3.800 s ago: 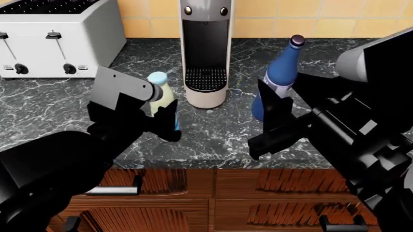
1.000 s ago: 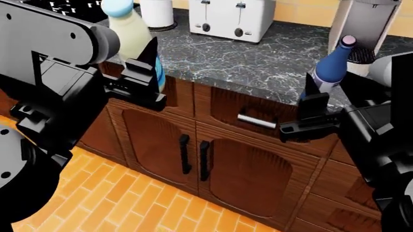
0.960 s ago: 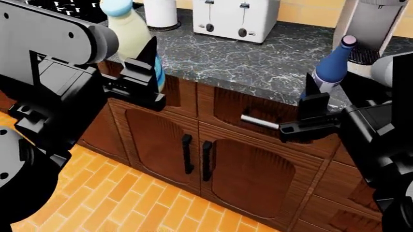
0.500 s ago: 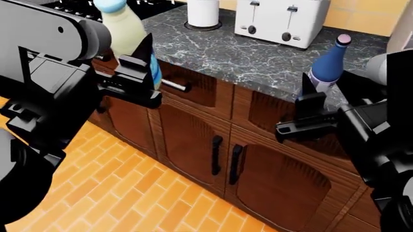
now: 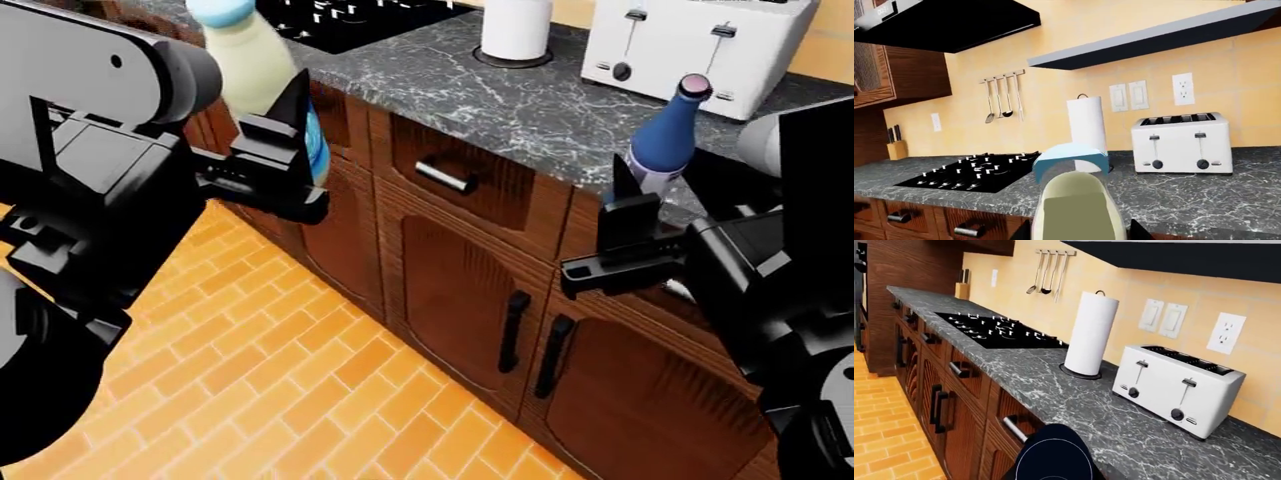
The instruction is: Move the drinks to the dining counter.
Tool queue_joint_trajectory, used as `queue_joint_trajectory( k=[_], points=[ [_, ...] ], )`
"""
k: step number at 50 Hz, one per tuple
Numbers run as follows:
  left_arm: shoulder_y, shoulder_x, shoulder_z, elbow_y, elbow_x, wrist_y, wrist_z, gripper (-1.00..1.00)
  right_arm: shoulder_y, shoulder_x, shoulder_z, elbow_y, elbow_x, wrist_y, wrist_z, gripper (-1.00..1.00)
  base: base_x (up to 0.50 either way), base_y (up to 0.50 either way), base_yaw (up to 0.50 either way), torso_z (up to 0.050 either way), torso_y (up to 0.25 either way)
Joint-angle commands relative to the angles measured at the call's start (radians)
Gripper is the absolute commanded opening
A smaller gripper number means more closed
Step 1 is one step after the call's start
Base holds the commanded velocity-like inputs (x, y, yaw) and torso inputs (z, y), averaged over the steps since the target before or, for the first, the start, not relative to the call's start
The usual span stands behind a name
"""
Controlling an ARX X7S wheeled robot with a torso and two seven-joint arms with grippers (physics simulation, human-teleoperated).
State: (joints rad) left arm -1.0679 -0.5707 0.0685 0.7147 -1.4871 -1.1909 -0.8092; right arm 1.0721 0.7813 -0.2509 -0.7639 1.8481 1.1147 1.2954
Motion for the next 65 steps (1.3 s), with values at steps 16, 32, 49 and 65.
queue_joint_trajectory(
  k=[16, 32, 49, 65],
  points=[
    [0.013, -0.021, -0.006, 0.005, 0.004, 0.023, -0.001, -1.00, -0.026, -0.018, -0.012, 0.007, -0.074, 0.007, -0.035, -1.00, 0.03, 0.03, 0.50, 0.001, 0.001],
    [0.039, -0.027, -0.010, 0.018, 0.007, 0.043, -0.003, -1.00, -0.027, 0.013, -0.010, -0.015, -0.036, -0.011, 0.002, -1.00, 0.03, 0.03, 0.50, 0.000, 0.001],
    [-0.008, -0.032, 0.006, 0.001, -0.019, 0.038, -0.018, -1.00, -0.017, 0.034, -0.017, -0.013, -0.016, -0.019, 0.018, -1.00, 0.02, 0.03, 0.50, 0.001, 0.001],
    [-0.060, -0.035, 0.028, 0.004, -0.079, 0.030, -0.076, -1.00, 0.029, 0.104, 0.002, -0.053, 0.101, -0.064, 0.087, -1.00, 0.02, 0.04, 0.50, 0.001, 0.001]
  ],
)
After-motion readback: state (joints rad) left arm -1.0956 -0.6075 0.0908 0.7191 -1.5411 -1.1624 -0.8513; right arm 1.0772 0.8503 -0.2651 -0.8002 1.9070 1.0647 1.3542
